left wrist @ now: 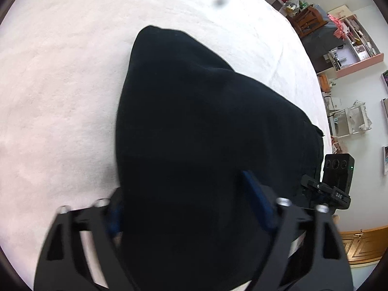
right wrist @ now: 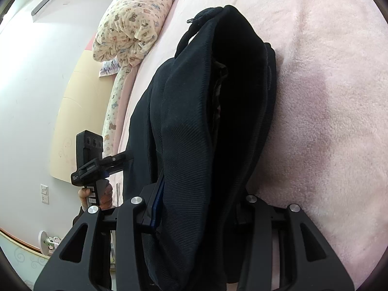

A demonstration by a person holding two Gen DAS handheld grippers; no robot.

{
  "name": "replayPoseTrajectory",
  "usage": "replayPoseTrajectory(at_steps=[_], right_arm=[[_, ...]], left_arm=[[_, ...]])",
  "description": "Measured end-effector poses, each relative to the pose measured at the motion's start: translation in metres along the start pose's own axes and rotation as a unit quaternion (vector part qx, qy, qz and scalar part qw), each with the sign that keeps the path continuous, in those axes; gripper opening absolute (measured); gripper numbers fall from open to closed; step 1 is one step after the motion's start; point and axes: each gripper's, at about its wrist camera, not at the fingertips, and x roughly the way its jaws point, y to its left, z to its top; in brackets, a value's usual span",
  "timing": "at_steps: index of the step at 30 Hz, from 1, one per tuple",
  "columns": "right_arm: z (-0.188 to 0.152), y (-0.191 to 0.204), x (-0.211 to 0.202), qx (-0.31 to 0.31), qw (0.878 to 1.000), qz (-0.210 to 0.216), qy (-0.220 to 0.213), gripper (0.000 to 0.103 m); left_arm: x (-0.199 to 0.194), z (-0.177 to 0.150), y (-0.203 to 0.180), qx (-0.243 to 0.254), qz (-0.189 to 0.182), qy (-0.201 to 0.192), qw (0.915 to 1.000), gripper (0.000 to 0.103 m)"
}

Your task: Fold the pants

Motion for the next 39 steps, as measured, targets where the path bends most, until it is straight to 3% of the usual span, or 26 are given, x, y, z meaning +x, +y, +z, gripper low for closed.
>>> replayPoseTrajectory(at_steps=[2,3,8,12,21,28,33,39], right_arm=[[0.0,0.001,-0.001,0.0,1.0,0.0,-0.002,0.043],[0.0,0.002,-0.001,0.002,1.0,0.003,-0.004,0.043],[-0.001,0.004,-0.004,0.003,1.0,0.008,-0.016,0.041],[-0.002,0.005,-0.01,0.005,0.999,0.023,-0.025,0.037],[0.005,0.013,-0.029,0.009,0.995,0.079,-0.058,0.035],[0.025,0.021,-0.073,-0.001,0.984,0.122,-0.128,0.035],[0.049,0.016,-0.099,-0.01,0.977,0.129,-0.172,0.035],[0.065,-0.021,-0.112,0.028,0.971,0.124,-0.202,0.035]], left_arm=[[-0.007,0.0,0.004,-0.011,-0.008,-0.011,0.9998,0.038],[-0.009,-0.001,0.005,-0.015,-0.01,-0.016,0.9997,0.031],[-0.015,-0.007,0.004,-0.011,-0.01,-0.039,0.9991,0.019],[-0.024,-0.013,-0.003,-0.005,-0.006,-0.066,0.9978,0.015],[-0.053,-0.012,-0.036,0.03,-0.038,-0.127,0.9908,0.013],[-0.06,0.008,-0.061,0.037,-0.081,-0.172,0.9812,0.013],[-0.046,0.03,-0.082,0.039,-0.09,-0.195,0.9759,0.013],[-0.007,0.056,-0.102,0.042,-0.096,-0.192,0.9758,0.013]])
